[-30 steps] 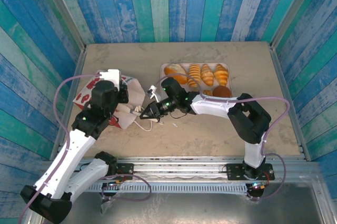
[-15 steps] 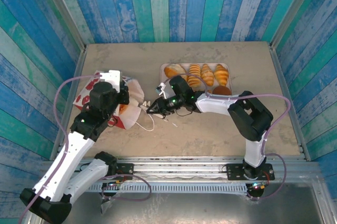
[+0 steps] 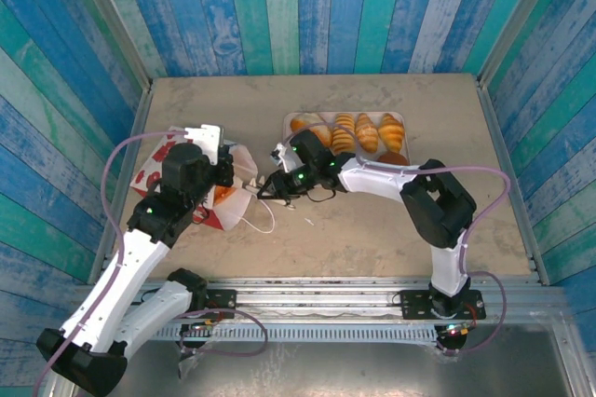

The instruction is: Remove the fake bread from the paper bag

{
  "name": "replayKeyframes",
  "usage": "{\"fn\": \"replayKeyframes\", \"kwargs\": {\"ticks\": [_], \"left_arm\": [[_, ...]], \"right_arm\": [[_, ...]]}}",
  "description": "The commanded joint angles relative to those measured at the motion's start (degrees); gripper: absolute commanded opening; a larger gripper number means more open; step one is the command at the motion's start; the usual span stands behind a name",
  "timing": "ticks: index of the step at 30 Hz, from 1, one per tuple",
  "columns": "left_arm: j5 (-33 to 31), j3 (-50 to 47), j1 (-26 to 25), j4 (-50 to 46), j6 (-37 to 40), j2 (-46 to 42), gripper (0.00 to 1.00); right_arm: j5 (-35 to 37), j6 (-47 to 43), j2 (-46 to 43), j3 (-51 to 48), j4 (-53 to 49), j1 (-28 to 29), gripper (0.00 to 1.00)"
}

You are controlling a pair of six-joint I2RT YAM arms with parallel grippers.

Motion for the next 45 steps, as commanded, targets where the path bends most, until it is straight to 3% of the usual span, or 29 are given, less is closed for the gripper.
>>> {"fn": "replayKeyframes", "kwargs": {"ticks": [1, 13, 22, 27, 36, 45], "left_arm": [[0.90, 0.13, -0.14, 2.11, 0.85, -0.05, 0.00], [1.09, -0.15, -0.07, 2.54, 0.76, -0.21, 0.00], [0.45, 0.01, -0.09, 2.38, 0.88, -0.23, 0.00], [-0.22, 0.06, -0.05, 2.11, 0.81, -0.87, 0.00], [0.01, 0.32, -0.09, 1.83, 0.41, -0.78, 0.00], [0.53, 0.39, -0.09, 2.10, 0.17, -0.46, 0.00]], "right_arm": [[2.83, -3.64, 1.67, 3.46, -4.70, 1.67, 0.48], [16.63, -10.99, 5.26, 11.66, -16.54, 5.83, 0.53], [31.84, -19.69, 8.39, 20.62, -28.77, 10.45, 0.53], [38.39, -22.92, 6.18, 20.43, -29.43, 12.11, 0.57], [30.41, -24.90, 9.07, 22.67, -29.48, 12.38, 0.59], [29.77, -25.96, 14.54, 28.82, -34.15, 12.43, 0.57]]}}
